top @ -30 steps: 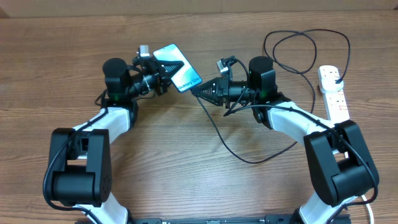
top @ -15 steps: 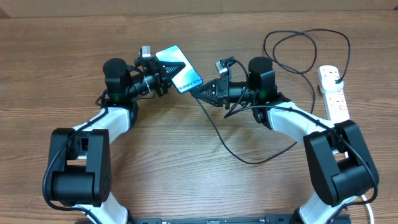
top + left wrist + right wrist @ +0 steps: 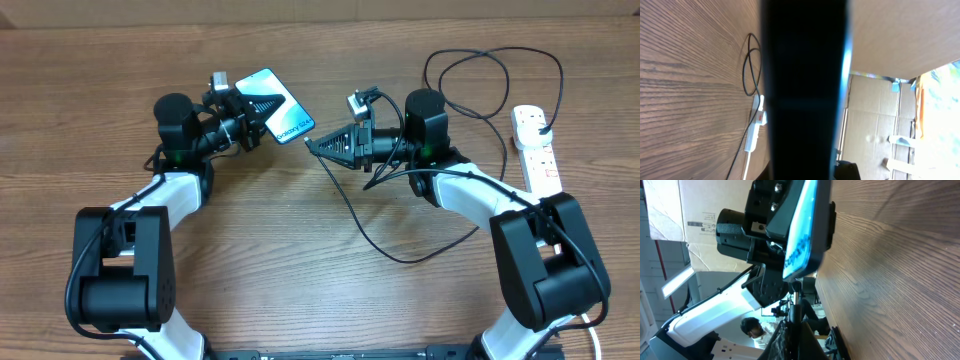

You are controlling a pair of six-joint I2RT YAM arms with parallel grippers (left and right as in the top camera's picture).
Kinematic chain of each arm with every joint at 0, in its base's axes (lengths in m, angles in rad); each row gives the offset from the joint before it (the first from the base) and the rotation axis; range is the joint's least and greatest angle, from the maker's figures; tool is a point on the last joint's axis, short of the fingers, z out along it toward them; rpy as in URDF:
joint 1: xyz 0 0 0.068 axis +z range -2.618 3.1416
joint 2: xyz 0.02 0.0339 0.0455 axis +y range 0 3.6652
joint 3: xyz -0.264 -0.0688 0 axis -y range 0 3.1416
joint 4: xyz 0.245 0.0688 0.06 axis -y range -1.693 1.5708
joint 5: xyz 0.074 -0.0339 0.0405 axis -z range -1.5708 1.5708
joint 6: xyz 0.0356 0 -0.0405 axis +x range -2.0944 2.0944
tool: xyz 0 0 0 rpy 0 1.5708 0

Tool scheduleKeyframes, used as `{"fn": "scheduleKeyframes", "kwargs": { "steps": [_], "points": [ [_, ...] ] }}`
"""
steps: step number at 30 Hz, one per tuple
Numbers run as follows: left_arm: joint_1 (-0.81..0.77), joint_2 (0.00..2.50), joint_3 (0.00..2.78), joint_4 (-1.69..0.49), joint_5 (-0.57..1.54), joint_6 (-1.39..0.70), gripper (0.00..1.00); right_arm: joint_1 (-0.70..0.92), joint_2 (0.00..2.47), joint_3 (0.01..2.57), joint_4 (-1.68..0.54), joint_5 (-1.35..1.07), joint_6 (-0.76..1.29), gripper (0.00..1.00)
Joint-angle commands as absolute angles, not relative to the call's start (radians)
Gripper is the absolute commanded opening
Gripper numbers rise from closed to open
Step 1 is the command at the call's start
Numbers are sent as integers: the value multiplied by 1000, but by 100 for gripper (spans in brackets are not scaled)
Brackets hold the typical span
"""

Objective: Plug charger to phone and switch on socket

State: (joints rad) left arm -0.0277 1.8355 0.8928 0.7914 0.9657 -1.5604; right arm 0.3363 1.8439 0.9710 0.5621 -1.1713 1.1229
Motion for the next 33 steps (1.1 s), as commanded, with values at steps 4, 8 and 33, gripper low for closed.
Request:
{"fn": "scheduleKeyframes", "kwargs": {
  "steps": [4,8,33],
  "points": [
    [-55,1826,905,801,933,-1534,4,338,1844,974,572,-1177,1130,4],
    [-55,1826,905,801,934,-1534,4,338,1844,974,571,-1164,1130,4],
    [-65,1826,905,802,935,-1542,5,338,1844,974,570,-1109,1176,4]
  ]
}}
